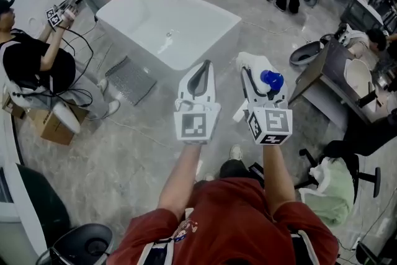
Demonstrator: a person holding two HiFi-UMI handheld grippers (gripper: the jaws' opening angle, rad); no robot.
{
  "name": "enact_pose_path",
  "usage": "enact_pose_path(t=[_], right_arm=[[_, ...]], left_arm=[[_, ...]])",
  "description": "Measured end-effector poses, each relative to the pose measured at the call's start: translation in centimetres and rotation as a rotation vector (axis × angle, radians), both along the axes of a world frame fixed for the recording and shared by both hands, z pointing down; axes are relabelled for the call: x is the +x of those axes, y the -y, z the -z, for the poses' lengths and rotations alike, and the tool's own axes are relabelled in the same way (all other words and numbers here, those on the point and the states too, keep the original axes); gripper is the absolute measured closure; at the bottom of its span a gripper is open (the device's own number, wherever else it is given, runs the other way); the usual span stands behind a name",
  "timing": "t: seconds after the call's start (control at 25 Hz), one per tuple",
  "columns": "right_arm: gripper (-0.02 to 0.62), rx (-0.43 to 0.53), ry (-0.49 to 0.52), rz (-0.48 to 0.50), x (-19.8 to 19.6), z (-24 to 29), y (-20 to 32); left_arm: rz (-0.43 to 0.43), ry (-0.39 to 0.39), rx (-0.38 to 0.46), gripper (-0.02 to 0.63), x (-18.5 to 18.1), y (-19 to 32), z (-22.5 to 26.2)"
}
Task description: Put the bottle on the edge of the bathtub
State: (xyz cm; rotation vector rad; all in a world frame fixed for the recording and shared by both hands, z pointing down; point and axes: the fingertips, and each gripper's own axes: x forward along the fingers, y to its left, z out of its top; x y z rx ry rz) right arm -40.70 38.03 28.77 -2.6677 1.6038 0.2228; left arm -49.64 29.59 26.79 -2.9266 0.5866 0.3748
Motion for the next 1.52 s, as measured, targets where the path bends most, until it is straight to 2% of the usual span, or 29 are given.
enact_pose_path(t=[0.4, 0.68, 0.88, 1.24, 1.52], right_arm=[[0.324, 0.046, 0.079, 0.027, 6.5, 0.1, 1.4], [0.324, 0.048, 0.087, 0.028, 12.7, -0.3, 1.4], [0.324, 0.054, 0.096, 0.020, 17.5, -0.2, 1.6], [0.324, 0.056, 0.109, 0.034, 25.6, -0.6, 3.0], [0.324, 0.060, 0.130, 0.062, 29.6, -1.2, 4.0]], left_arm=[[0.007, 0.032, 0.015, 0.591, 6.1, 1.6, 0.2], [-0.004, 0.036, 0.069, 0.591, 12.7, 1.5, 0.2], [-0.015, 0.028, 0.025, 0.591, 17.6, 1.5, 0.2], [-0.022, 0.026, 0.038, 0.591, 26.2, 2.2, 0.7], [0.006, 0.041, 0.041, 0.591, 30.0, 3.1, 0.3]])
